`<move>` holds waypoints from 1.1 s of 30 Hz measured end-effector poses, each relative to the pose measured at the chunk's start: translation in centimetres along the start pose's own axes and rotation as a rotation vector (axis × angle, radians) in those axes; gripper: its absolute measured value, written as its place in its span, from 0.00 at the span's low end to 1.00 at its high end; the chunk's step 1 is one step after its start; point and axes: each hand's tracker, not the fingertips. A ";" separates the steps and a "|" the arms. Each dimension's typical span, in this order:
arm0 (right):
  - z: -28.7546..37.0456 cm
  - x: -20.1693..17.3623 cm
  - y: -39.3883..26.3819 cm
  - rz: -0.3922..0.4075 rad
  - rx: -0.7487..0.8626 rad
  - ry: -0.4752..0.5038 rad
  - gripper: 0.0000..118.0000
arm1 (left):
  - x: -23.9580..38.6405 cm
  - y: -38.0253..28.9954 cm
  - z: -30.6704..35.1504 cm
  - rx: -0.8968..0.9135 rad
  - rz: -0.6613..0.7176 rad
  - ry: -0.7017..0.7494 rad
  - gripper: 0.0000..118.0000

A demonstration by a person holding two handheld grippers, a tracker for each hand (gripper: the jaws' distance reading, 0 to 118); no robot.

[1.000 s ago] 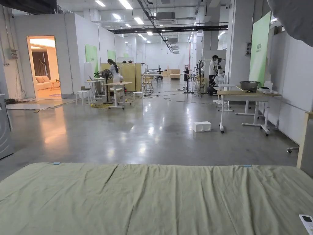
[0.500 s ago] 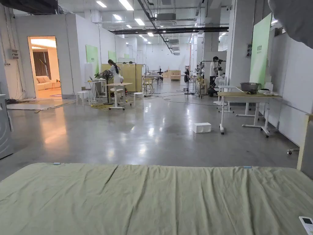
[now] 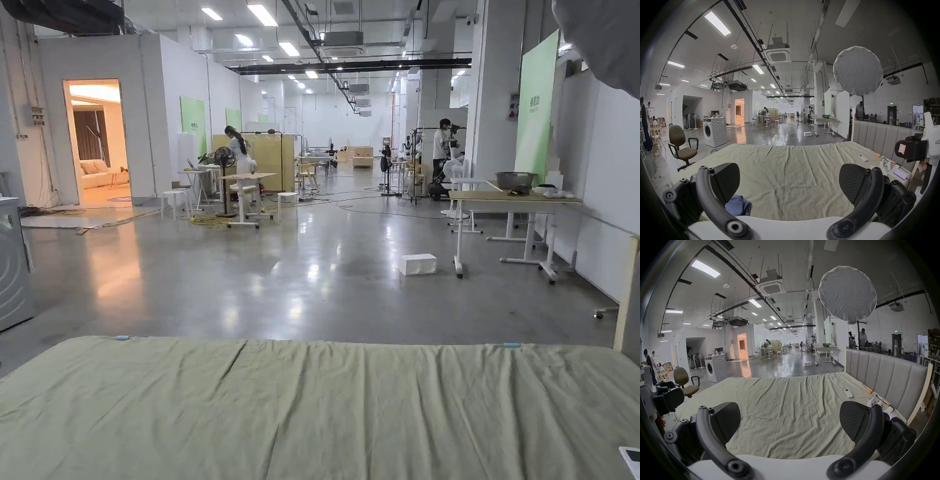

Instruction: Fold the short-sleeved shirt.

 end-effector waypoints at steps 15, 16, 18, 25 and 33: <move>3.4 -0.5 1.7 -0.222 -0.066 0.160 1.00 | 0.0 0.4 0.6 0.004 0.017 -0.003 1.00; 3.3 -0.2 1.8 -0.252 -0.088 0.177 1.00 | 0.1 0.5 0.6 0.008 0.006 0.000 1.00; 3.2 0.3 1.9 -0.285 -0.092 0.178 1.00 | 0.1 0.7 0.7 0.010 0.001 -0.002 1.00; 3.2 0.7 1.7 -0.199 -0.078 0.096 1.00 | 0.3 1.3 1.1 0.038 0.011 -0.023 1.00; 2.8 0.9 1.7 -0.181 -0.080 0.083 1.00 | 0.6 1.2 1.0 0.025 0.005 -0.037 1.00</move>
